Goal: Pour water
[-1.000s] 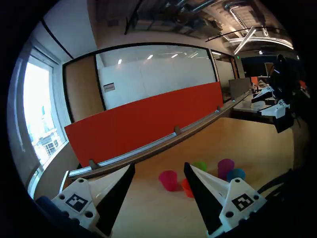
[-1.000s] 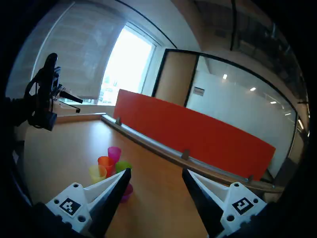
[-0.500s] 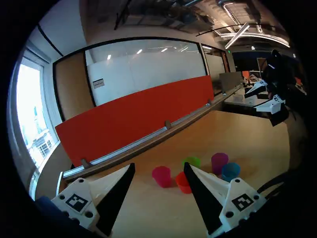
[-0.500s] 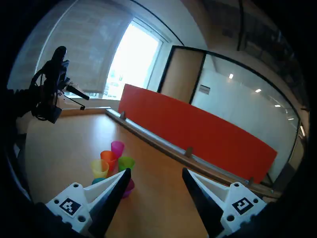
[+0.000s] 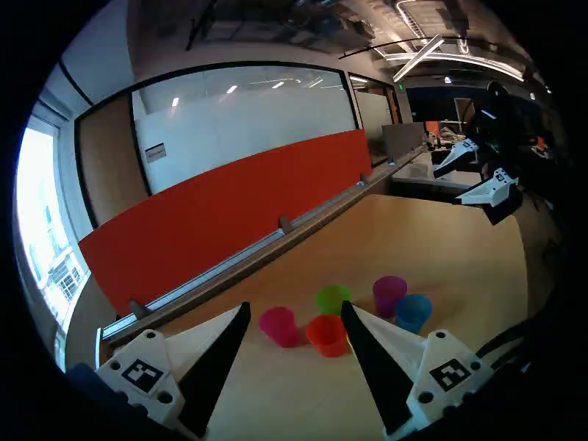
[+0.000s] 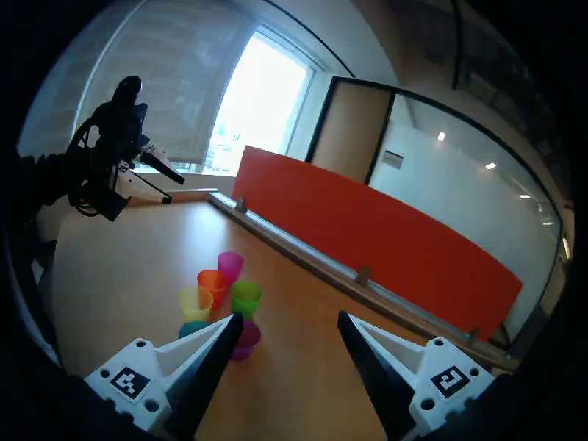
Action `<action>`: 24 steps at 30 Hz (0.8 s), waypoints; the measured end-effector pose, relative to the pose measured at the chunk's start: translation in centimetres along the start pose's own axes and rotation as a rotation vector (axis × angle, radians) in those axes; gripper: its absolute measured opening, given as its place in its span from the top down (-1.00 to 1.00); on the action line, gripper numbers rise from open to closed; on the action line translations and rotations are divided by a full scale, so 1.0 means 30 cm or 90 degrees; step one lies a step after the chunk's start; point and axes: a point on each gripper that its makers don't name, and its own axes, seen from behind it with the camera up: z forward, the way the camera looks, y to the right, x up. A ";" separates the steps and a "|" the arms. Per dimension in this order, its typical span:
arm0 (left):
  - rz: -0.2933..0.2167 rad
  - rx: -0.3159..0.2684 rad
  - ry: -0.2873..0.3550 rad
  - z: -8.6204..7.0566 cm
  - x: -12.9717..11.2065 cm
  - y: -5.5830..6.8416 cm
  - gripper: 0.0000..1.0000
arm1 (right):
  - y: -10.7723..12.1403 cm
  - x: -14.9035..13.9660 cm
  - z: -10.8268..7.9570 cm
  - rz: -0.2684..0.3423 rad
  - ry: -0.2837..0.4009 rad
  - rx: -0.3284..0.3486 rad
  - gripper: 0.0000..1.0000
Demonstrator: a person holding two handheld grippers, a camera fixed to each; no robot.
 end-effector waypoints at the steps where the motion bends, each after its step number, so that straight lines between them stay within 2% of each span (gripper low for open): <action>1: 0.002 -0.004 -0.003 0.006 -0.001 0.002 -0.83 | -0.004 -0.004 0.002 0.000 -0.002 0.003 -1.00; 12: 0.027 -0.047 -0.035 0.090 -0.028 0.007 -0.82 | -0.061 -0.046 0.029 0.007 -0.023 0.045 -1.00; 24: 0.027 -0.087 -0.039 0.180 -0.011 0.014 -0.83 | -0.121 -0.048 0.065 0.021 -0.031 0.084 -1.00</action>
